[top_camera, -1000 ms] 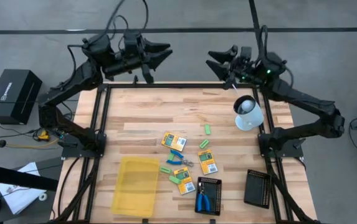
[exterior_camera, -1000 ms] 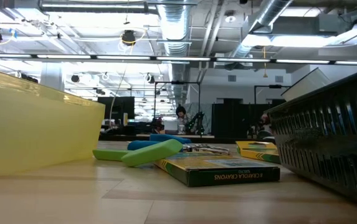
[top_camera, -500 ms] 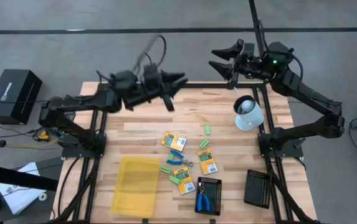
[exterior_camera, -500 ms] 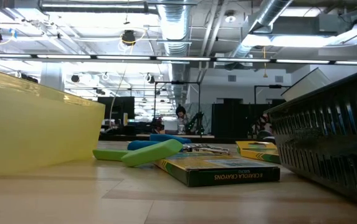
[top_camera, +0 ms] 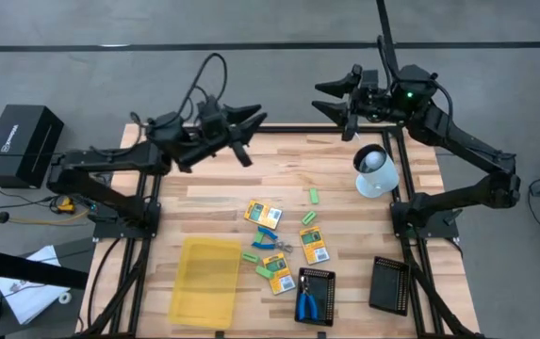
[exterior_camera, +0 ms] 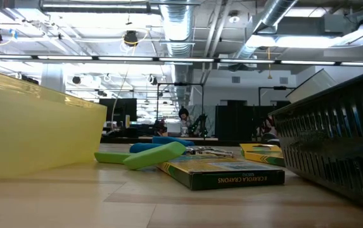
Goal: Pick & Place School Supplies
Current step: Put the blue hole puncher into the left black bin
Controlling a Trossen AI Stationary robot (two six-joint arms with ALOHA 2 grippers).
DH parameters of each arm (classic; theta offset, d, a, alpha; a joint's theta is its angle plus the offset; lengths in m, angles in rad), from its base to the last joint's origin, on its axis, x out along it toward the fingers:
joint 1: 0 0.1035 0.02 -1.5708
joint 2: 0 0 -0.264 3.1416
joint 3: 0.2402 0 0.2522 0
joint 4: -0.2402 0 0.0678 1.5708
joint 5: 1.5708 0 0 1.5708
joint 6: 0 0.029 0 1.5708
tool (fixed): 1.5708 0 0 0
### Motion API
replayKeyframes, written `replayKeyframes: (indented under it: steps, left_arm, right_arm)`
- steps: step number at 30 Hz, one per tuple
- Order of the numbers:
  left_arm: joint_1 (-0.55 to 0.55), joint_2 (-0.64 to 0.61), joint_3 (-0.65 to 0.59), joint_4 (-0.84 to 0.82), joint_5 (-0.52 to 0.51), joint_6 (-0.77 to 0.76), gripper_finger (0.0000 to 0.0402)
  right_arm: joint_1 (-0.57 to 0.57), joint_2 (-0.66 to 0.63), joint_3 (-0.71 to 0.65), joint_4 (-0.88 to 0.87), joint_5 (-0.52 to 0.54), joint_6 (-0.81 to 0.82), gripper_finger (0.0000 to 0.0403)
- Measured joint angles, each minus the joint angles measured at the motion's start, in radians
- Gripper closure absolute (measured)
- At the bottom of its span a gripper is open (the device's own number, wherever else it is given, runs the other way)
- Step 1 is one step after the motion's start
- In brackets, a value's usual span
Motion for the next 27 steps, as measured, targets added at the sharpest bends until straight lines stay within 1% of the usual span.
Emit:
replayKeyframes:
  steps: [2, 4, 7, 11, 13, 16, 18, 21, 27]
  left_arm:
    - [0.007, -0.040, -0.031, -0.052, -0.015, 0.006, 0.0286]
    - [0.023, -0.074, -0.087, -0.109, -0.015, -0.008, 0.0286]
    - [0.056, -0.111, -0.213, -0.156, 0.022, -0.069, 0.0286]
    - [0.109, -0.141, -0.377, -0.153, 0.158, -0.185, 0.0286]
    - [0.120, -0.141, -0.442, -0.156, 0.226, -0.192, 0.0286]
    - [0.136, -0.133, -0.508, -0.218, 0.350, -0.194, 0.0286]
    - [0.142, -0.117, -0.541, -0.275, 0.431, -0.191, 0.0286]
    - [0.139, -0.082, -0.573, -0.288, 0.544, -0.164, 0.0286]
    - [0.121, 0.026, -0.571, -0.294, 0.692, -0.095, 0.0286]
  right_arm:
    - [0.000, 0.000, 0.000, -0.013, 0.000, 0.000, 0.0179]
    - [0.000, 0.006, 0.000, -0.015, 0.004, 0.000, 0.0179]
    - [0.000, 0.025, 0.000, -0.009, 0.013, 0.000, 0.0179]
    - [-0.001, 0.052, 0.000, 0.008, 0.043, 0.024, 0.0179]
    - [-0.003, 0.060, 0.000, 0.012, 0.055, 0.034, 0.0179]
    - [-0.007, 0.059, 0.000, 0.026, 0.072, 0.063, 0.0179]
    - [-0.016, 0.058, 0.000, 0.040, 0.072, 0.089, 0.0179]
    - [-0.028, 0.057, 0.000, 0.056, 0.073, 0.122, 0.0179]
    - [-0.048, 0.050, 0.000, 0.057, 0.074, 0.125, 0.0179]
